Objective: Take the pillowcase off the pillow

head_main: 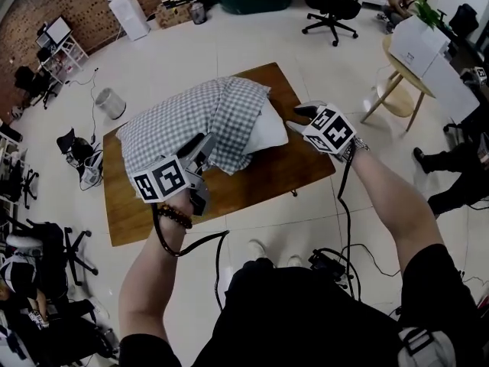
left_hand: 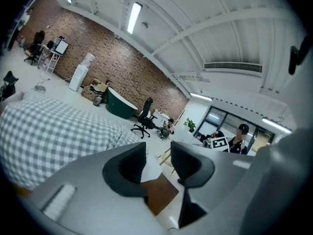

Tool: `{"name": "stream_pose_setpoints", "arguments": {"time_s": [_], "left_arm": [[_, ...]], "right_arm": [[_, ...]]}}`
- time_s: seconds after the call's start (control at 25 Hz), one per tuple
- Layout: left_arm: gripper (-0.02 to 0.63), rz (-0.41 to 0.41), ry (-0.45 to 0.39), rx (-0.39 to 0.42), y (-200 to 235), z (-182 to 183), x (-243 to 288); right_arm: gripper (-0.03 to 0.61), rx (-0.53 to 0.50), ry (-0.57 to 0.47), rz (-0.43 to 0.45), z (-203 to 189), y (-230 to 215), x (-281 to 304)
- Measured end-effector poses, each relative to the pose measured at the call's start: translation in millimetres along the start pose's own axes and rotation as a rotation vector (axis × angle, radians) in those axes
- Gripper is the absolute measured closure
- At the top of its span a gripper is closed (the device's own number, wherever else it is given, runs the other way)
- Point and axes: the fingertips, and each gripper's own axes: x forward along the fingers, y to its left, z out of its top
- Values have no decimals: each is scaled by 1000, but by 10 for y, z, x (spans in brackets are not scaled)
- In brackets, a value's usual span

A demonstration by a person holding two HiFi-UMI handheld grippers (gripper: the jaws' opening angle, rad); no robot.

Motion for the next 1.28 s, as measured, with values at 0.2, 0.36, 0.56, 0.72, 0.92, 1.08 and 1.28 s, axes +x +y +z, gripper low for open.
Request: {"name": "stream_pose_setpoints", "arguments": {"time_s": [0.2,0.36,0.56,0.72,0.92,1.08,1.28], "left_arm": [[448,-33,118,133,0,338,50],[438,-96,211,248,-89,596,112],[425,-128,302,355,-44,884,255],[420,-134,355,410,7,1073,396],[414,-131,411,447,110,1299,673],[410,-131,477,477,141,1399,1136],[400,-136,567,511,475,1488,1515]], "right_arm": [[440,39,5,-35,238,-34,-4],[439,85,13,-43,404,-29,-12],[436,119,30,-44,523,-87,50],[436,155,39,-51,486,-224,120],[434,189,55,-42,368,-503,238],[413,231,55,0,203,-871,322],[397,261,53,49,98,-1099,697]]}}
